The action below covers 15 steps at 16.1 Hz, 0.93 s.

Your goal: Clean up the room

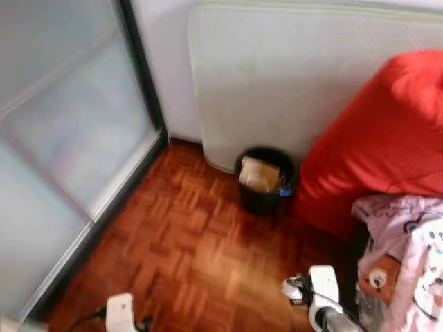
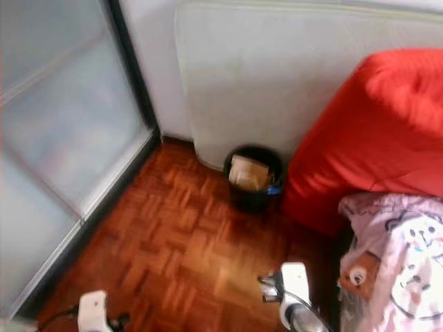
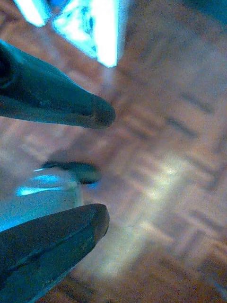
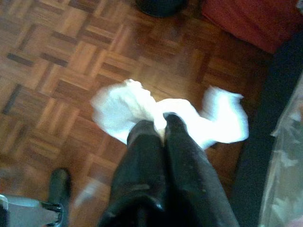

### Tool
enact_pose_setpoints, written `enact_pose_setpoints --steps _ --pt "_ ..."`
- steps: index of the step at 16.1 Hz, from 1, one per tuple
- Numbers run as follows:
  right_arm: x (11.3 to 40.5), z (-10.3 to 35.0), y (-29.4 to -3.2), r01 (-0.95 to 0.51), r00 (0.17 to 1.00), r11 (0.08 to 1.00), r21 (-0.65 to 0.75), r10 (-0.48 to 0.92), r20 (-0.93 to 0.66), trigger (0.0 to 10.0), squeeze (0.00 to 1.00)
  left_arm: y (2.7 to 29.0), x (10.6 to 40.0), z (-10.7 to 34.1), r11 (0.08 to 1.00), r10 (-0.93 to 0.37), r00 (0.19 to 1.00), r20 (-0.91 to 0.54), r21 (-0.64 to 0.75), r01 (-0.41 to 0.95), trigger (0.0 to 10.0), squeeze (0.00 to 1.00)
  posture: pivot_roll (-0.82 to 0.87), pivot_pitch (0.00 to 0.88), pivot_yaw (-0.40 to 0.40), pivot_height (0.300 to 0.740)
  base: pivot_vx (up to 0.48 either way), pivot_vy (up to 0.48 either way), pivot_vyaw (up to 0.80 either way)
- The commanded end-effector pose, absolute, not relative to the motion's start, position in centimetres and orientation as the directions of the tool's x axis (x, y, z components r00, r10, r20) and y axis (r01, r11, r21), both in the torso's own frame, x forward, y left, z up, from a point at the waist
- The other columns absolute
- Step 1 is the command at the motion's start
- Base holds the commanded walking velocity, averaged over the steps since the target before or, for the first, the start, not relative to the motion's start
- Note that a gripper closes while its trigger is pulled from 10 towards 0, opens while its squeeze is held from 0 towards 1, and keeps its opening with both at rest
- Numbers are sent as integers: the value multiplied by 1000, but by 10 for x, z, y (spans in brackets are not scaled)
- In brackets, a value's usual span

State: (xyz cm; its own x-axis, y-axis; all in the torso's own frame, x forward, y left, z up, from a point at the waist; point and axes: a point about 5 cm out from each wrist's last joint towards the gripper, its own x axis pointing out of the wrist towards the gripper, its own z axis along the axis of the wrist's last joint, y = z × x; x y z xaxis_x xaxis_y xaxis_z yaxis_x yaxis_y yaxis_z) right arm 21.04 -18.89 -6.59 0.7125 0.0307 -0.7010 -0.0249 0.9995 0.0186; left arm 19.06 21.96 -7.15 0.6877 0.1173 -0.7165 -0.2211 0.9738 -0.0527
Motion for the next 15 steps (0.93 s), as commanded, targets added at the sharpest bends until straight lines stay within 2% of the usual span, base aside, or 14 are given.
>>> enact_pose_setpoints --steps 1,4,15 --pt "200 -70 -201 -11 690 1000 -5 4 -723 10000 0 215 189 -74 977 104 682 -724 -55 -207 10000 0 13 117 40 740 296 0 0" --pt "199 -71 -201 -16 686 1000 0 11 -728 10000 0 213 189 -74 977 101 686 -721 -59 -205 10000 0 21 109 32 740 299 0 800" --pt "200 -70 -203 4 688 1000 10 4 -726 10000 0 212 183 -77 974 100 676 -730 -65 -215 10000 0 18 115 14 740 297 0 0"
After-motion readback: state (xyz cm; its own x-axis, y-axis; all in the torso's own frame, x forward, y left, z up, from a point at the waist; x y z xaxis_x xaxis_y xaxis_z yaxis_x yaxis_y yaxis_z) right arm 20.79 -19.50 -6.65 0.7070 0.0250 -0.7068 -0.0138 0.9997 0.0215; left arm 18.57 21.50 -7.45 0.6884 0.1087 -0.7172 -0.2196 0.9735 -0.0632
